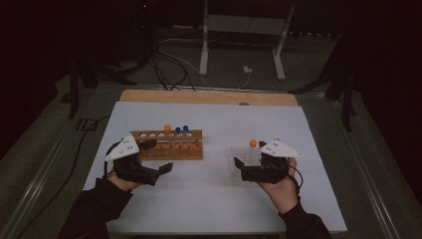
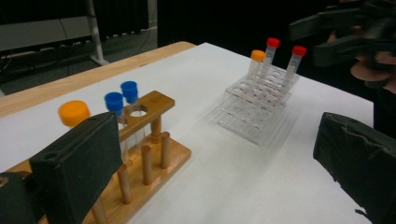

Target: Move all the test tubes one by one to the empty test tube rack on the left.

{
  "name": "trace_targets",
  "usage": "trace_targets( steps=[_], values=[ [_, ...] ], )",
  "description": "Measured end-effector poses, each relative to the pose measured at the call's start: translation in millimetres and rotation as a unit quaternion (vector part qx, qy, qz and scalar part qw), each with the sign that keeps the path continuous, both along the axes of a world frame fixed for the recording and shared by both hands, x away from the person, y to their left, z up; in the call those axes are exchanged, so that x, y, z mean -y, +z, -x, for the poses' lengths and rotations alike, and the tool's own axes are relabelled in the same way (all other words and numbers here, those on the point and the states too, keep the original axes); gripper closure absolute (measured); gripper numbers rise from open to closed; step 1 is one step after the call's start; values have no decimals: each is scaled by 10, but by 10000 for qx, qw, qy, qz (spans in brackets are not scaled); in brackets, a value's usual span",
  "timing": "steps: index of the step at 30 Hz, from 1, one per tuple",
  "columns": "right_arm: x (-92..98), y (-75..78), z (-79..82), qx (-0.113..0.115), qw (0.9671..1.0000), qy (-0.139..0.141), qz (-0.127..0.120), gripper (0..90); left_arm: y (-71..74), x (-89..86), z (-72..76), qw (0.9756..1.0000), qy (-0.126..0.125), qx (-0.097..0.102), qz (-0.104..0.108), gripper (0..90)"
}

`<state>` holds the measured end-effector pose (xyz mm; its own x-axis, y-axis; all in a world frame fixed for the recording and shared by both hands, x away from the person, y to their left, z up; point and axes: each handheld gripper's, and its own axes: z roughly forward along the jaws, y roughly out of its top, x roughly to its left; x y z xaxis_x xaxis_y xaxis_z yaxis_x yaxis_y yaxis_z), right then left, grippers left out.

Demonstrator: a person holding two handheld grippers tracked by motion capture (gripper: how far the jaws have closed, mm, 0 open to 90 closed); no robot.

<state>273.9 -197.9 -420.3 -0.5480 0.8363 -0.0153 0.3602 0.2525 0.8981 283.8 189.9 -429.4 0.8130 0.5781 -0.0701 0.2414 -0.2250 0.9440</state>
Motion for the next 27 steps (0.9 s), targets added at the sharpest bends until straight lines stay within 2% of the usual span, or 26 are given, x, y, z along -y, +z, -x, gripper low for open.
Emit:
trace_targets(
  steps=[1,3,5,9,11,15,22,27],
  values=[
    [15,-19,-12,-8,10000,-91,18,42,2,2,16,10000,-52,5,20,19],
    [38,-54,-20,-7,9997,-195,118,147,8,9,48,10000,-83,20,36,19],
    [58,-90,-32,-59,9994,-304,142,164,9,10,80,9998,-158,36,93,19],
    [95,-158,-60,-155,9980,-557,270,271,-4,32,134,9998,-187,57,9,19],
    [112,-182,-77,-185,9975,-590,346,367,-13,34,149,9997,-225,49,7,19],
    [143,-220,-141,-316,9960,-707,457,472,-32,32,153,9998,-206,29,-35,19],
    [160,-287,-267,-587,9930,-821,607,576,-56,35,151,9997,-231,-30,-74,20],
    [156,-335,-346,-741,9917,-846,630,604,-53,39,153,9997,-243,-34,-78,20]
  ],
)
